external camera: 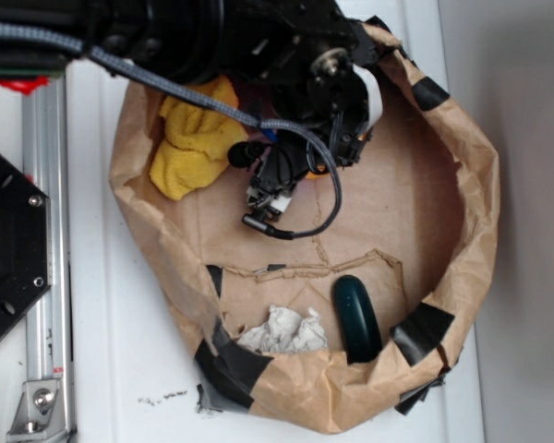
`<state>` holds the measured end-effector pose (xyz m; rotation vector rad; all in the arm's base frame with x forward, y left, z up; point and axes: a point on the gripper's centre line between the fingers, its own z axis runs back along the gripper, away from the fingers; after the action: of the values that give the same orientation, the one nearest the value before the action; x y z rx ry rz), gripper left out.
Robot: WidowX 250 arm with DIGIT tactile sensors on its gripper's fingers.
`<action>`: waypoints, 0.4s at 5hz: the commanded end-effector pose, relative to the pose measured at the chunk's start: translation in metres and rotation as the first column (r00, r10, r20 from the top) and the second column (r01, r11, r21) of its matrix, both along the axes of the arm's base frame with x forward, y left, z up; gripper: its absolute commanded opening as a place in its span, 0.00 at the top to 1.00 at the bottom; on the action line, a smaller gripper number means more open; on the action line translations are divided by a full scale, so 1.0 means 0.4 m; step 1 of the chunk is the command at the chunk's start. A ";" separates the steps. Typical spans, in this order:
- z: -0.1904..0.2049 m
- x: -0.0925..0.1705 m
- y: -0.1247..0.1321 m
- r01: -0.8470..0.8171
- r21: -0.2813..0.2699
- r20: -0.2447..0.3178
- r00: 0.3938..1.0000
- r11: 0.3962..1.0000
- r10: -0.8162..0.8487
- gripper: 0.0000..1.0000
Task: Grab the yellow duck.
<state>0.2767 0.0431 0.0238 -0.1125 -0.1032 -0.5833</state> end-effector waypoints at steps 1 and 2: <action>0.033 0.023 -0.016 0.040 0.027 0.096 0.994 0.999 -0.042 0.00; 0.030 0.020 -0.017 0.037 0.033 0.101 0.994 0.999 -0.040 1.00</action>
<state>0.2825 0.0456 0.0223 -0.0794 -0.1471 -0.5834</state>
